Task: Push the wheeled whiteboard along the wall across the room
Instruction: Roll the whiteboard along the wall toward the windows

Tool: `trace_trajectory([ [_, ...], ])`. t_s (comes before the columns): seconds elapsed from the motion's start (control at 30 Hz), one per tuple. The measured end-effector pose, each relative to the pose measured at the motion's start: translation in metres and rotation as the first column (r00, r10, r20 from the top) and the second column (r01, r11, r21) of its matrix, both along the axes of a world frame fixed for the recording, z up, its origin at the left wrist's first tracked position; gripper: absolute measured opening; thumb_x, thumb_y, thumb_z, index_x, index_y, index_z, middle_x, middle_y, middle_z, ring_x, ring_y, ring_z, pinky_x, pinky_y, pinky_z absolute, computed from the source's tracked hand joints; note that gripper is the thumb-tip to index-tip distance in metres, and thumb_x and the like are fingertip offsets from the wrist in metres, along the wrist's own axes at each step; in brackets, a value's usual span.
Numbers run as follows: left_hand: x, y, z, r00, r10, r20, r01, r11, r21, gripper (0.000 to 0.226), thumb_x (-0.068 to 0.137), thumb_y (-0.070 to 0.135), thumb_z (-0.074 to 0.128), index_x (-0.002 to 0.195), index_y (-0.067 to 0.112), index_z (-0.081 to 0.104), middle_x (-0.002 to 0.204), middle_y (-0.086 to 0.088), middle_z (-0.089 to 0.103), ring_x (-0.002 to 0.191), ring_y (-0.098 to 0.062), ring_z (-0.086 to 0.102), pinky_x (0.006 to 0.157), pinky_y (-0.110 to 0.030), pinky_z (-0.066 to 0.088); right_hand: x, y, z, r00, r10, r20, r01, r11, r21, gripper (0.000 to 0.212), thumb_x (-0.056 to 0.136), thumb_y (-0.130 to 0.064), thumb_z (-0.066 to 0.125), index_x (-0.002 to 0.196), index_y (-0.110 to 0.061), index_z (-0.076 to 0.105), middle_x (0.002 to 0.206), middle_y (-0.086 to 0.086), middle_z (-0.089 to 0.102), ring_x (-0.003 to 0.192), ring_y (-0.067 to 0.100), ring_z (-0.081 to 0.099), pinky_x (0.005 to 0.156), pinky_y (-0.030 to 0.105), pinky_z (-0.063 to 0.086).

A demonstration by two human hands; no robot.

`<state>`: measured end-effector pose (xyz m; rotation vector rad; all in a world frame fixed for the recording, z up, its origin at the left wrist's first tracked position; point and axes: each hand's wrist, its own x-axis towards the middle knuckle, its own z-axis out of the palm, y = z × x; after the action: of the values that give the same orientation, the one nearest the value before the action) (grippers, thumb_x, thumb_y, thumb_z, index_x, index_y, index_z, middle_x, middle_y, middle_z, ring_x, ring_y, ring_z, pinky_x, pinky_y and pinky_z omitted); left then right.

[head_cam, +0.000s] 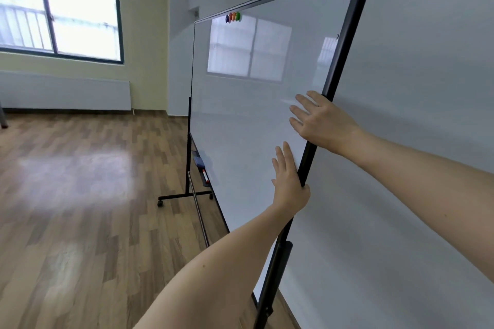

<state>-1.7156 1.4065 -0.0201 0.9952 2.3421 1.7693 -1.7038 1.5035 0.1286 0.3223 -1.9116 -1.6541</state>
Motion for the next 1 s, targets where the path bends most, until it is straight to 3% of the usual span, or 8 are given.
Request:
trace_trajectory([
  [0.33,-0.113,0.050,-0.001,1.000,0.004,0.023,-0.004,1.000,0.005,0.105,0.077,-0.017,0.037,0.149,0.031,-0.023,0.160,0.004,-0.026,0.148,-0.029,-0.020,0.114,-0.065,0.003,-0.117,0.048,0.000,1.000,0.017,0.006,-0.017,1.000,0.003,0.012,0.079,-0.002,0.070,0.086,-0.011,0.071,0.109,0.013,0.072,0.112,0.038,0.062,0.101,0.049,0.047],
  [0.7,-0.244,0.110,-0.002,0.997,0.071,0.011,-0.071,0.997,0.018,0.103,0.079,-0.017,0.037,0.150,0.031,-0.020,0.161,0.005,-0.023,0.149,-0.028,-0.016,0.114,-0.065,0.006,-0.252,0.101,0.003,0.999,-0.024,0.022,0.025,1.000,-0.006,0.018,0.074,-0.009,0.077,0.091,-0.011,0.073,0.114,0.015,0.072,0.114,0.039,0.061,0.101,0.050,0.046],
  [0.83,-0.301,0.139,0.000,0.992,0.121,0.031,-0.122,0.992,0.039,0.103,0.078,-0.019,0.034,0.150,0.033,-0.019,0.161,0.008,-0.022,0.149,-0.025,-0.017,0.117,-0.065,0.006,-0.314,0.127,0.004,0.999,-0.010,0.047,0.009,1.000,0.024,0.007,0.074,-0.003,0.073,0.078,-0.008,0.071,0.104,0.018,0.073,0.108,0.041,0.063,0.098,0.050,0.048],
  [1.0,-0.347,0.159,-0.003,0.991,0.135,0.020,-0.135,0.990,0.032,0.105,0.076,-0.020,0.033,0.149,0.036,-0.018,0.162,0.009,-0.020,0.149,-0.025,-0.015,0.117,-0.064,0.013,-0.357,0.140,0.006,0.999,0.006,0.048,-0.007,1.000,0.030,0.013,0.072,0.005,0.065,0.068,-0.008,0.067,0.095,0.019,0.074,0.104,0.042,0.064,0.096,0.050,0.049],
])
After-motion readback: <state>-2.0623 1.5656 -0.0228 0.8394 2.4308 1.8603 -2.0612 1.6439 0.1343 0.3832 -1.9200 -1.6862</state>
